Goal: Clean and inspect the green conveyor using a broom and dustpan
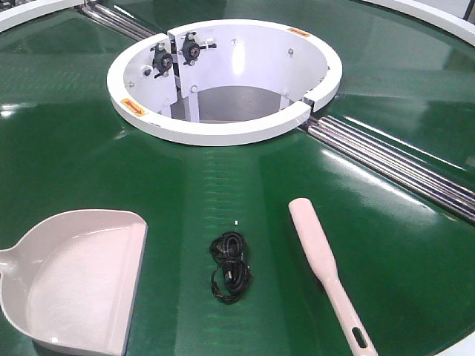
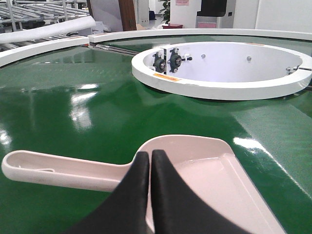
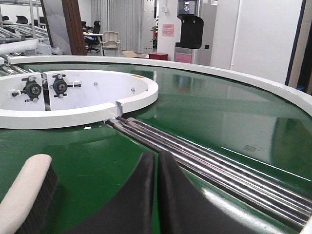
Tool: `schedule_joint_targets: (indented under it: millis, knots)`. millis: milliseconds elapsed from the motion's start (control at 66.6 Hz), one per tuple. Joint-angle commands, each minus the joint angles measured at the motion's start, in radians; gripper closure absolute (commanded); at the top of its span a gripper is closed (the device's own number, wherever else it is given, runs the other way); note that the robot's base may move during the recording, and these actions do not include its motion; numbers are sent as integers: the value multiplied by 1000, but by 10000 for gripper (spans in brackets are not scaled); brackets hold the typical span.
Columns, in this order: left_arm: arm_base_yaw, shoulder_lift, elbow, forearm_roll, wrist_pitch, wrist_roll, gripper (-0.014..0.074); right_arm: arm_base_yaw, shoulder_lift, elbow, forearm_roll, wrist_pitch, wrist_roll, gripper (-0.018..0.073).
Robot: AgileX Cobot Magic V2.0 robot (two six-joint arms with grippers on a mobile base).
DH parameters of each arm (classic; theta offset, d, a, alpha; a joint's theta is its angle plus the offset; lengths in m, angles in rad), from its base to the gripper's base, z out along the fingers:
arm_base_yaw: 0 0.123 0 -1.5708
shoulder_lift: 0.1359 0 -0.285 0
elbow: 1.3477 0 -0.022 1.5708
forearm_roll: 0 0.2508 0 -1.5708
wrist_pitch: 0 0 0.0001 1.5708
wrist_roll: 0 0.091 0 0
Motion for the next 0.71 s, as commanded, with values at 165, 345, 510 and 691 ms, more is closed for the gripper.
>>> schedule_joint_targets:
  millis: [165, 345, 510, 691]
  knots:
    - [2, -15, 23, -9, -73, -7, 619, -5, -9, 12, -7, -70, -2, 564]
    - [2, -15, 23, -9, -73, -7, 619, -5, -9, 12, -7, -70, -2, 564]
    - [2, -15, 23, -9, -73, -7, 619, -5, -9, 12, -7, -70, -2, 564]
    - [2, -15, 23, -9, -73, -7, 619, -5, -9, 12, -7, -70, -2, 564]
